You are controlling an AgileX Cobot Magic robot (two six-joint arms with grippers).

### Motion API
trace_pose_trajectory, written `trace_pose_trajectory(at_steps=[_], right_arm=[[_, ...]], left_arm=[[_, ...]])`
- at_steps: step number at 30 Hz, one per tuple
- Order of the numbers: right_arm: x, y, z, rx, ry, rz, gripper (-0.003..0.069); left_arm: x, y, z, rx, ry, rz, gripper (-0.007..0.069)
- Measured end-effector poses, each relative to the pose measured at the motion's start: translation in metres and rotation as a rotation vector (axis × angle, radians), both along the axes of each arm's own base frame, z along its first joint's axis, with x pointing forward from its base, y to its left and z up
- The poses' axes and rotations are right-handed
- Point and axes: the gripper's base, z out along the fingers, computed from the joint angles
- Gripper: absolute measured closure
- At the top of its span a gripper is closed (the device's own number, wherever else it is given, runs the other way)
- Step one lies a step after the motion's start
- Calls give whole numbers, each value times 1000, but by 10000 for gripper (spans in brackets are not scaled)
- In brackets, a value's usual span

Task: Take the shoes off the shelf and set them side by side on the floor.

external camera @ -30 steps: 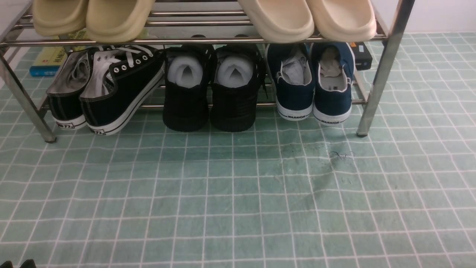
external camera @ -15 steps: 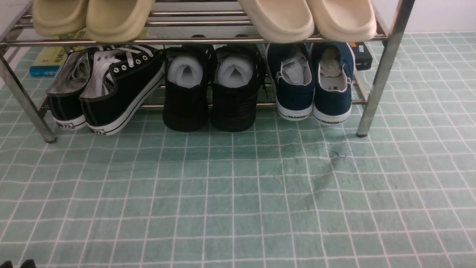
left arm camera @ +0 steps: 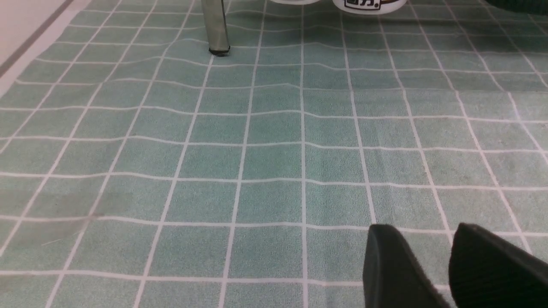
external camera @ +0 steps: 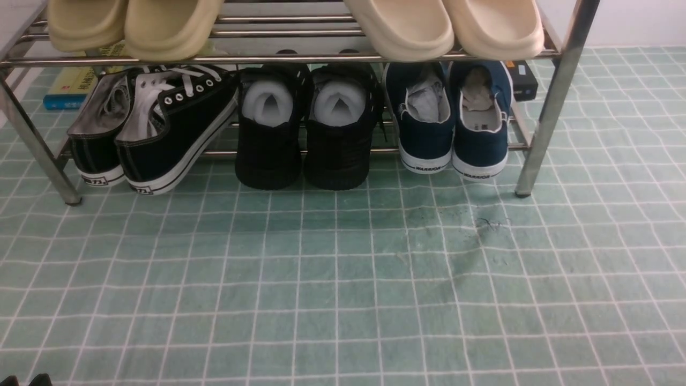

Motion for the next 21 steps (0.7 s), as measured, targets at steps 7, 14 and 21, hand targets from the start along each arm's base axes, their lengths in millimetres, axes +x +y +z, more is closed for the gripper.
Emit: trace_pose_trajectory(at_steps=[7, 14, 21], right_arm=[[16, 8, 78, -460, 66, 104, 665], [86, 22, 79, -591, 616, 468, 656], [159, 45, 67, -594, 732, 840, 646]], left_arm=[[0, 0, 0, 0, 0, 0, 383], [0, 0, 0, 0, 0, 0, 383], [0, 0, 0, 0, 0, 0, 383]])
